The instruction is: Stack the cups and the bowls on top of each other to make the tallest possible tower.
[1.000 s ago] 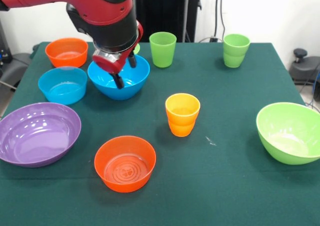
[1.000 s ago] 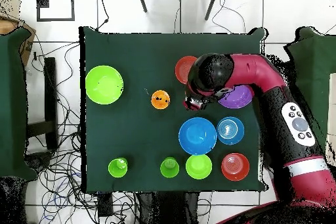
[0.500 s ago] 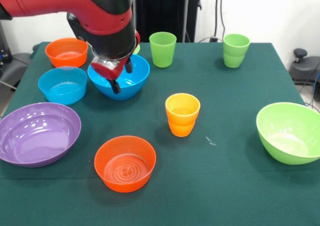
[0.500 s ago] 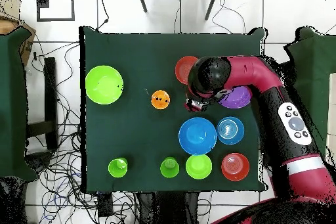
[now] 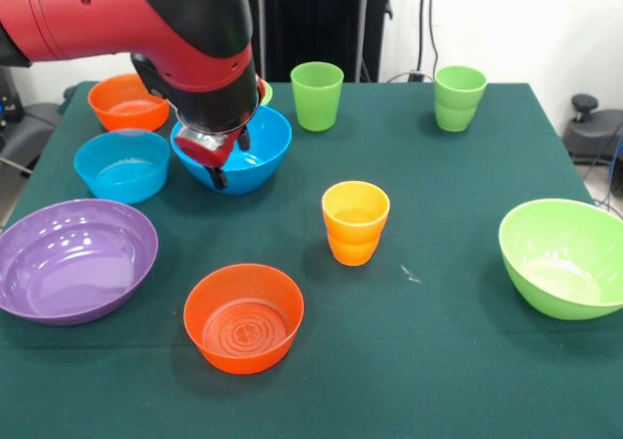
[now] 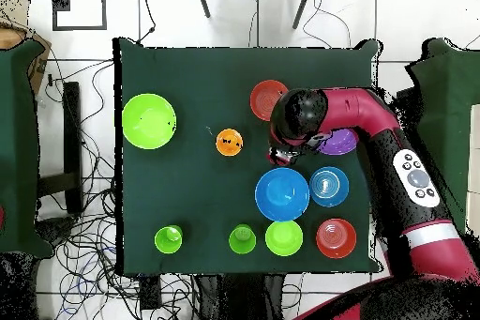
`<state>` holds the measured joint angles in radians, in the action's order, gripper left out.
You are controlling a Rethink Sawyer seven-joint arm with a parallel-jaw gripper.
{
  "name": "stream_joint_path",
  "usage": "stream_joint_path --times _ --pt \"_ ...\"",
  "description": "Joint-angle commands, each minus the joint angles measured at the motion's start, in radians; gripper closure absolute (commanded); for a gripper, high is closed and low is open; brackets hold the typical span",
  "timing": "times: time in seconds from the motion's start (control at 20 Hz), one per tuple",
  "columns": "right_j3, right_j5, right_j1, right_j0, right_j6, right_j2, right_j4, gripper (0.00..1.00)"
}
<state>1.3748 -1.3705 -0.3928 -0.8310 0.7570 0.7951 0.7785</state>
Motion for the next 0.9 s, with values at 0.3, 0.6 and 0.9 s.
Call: stream_joint_path --times 0.3,0.6,0.9 --pt "-0.021 0.027 0.035 0.038 -0.177 -0.099 0.138 0.00" --pt "-0.027 0.016 0.037 0.043 -0.183 -0.111 0.153 0.00" --pt "-0.023 0.010 0.030 0.035 -0.181 -0.111 0.141 0.00"
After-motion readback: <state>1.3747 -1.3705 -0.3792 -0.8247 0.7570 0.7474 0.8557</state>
